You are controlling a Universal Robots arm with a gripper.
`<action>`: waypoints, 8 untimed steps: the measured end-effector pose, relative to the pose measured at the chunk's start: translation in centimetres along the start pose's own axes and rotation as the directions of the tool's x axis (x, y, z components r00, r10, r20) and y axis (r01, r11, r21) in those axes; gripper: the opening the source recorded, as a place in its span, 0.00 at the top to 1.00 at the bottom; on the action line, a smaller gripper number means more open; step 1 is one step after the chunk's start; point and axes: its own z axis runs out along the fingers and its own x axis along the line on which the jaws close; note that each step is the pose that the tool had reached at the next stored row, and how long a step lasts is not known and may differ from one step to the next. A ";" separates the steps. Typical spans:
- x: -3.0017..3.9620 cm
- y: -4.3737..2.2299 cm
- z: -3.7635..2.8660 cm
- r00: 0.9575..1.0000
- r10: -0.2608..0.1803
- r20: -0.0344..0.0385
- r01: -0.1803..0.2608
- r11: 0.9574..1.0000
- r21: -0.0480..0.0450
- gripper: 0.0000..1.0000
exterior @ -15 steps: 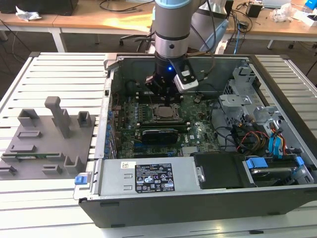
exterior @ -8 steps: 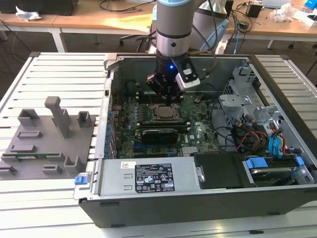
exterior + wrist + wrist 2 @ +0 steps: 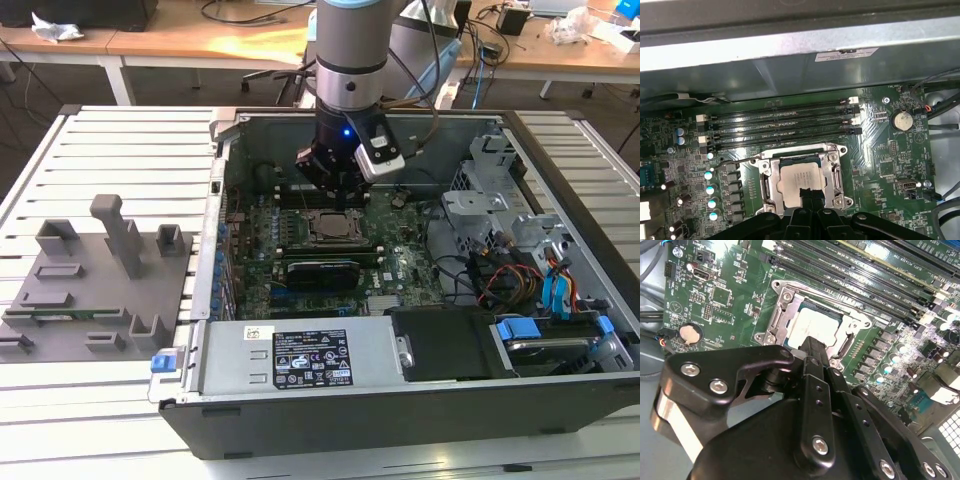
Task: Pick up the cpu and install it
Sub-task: 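Install the first cpu locking lever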
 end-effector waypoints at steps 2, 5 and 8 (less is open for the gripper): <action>0.00 0.00 0.00 1.000 0.000 0.000 0.000 1.000 0.000 0.89; 0.00 0.00 -0.02 1.000 0.000 0.000 0.000 1.000 0.000 0.89; 0.03 0.00 -0.03 1.000 0.000 0.000 0.000 1.000 0.000 0.89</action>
